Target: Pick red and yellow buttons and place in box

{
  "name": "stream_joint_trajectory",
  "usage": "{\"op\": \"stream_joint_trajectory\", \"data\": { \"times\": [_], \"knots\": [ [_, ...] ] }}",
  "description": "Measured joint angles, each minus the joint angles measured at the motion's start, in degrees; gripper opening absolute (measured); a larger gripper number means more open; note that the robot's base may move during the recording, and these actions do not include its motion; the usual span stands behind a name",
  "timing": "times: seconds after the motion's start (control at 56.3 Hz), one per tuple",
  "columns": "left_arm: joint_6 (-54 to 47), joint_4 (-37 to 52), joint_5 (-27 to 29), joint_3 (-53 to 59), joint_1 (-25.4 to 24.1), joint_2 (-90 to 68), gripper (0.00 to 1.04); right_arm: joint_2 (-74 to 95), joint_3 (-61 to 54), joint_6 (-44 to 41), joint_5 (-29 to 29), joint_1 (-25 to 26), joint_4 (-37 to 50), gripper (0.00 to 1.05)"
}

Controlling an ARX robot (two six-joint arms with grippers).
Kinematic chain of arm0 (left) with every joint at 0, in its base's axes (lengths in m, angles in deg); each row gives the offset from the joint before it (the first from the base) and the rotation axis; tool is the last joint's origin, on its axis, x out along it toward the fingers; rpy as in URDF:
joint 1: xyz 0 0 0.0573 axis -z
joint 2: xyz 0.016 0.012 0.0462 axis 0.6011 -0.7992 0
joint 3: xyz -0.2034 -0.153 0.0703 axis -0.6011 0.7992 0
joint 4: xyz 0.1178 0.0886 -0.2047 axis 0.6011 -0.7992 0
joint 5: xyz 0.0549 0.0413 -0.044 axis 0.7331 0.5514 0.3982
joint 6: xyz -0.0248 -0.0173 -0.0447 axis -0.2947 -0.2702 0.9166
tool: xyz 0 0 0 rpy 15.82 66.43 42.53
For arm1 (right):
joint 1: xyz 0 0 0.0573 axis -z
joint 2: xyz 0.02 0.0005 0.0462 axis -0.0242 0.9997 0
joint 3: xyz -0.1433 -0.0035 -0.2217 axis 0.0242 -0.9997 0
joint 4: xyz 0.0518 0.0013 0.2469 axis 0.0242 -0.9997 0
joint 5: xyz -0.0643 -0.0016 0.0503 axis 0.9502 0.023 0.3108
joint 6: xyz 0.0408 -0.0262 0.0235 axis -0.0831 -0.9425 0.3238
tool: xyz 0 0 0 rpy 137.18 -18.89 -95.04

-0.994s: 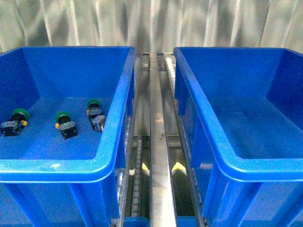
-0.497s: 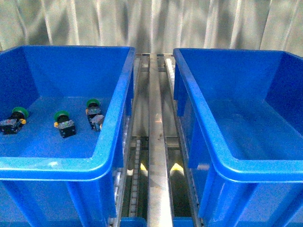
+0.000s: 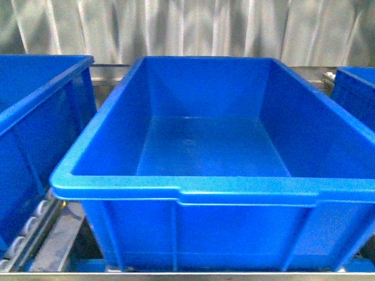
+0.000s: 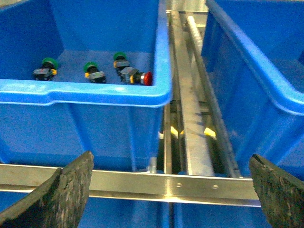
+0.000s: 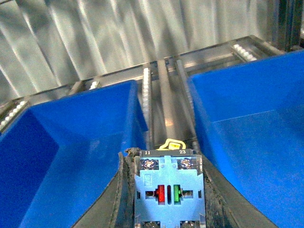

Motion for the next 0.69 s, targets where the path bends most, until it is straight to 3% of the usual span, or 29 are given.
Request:
{"op": "stream_joint_trajectory", "data": {
  "times": [0.142, 0.302, 0.692],
  "knots": [
    [0.0, 0.0, -0.2, 0.0, 0.0, 0.0, 0.97, 3.7, 1.9, -1.8, -2.5, 3.7, -0.1, 0.26],
    [0.0, 0.0, -0.2, 0.0, 0.0, 0.0, 0.97, 16.4, 11.9, -9.2, -6.1, 6.2, -1.9, 0.26],
    [0.0, 0.0, 0.0, 0.0, 0.0, 0.0, 0.97, 46.2, 34.7, -19.1, -4.1, 11.2, -12.5, 0.26]
  ]
}}
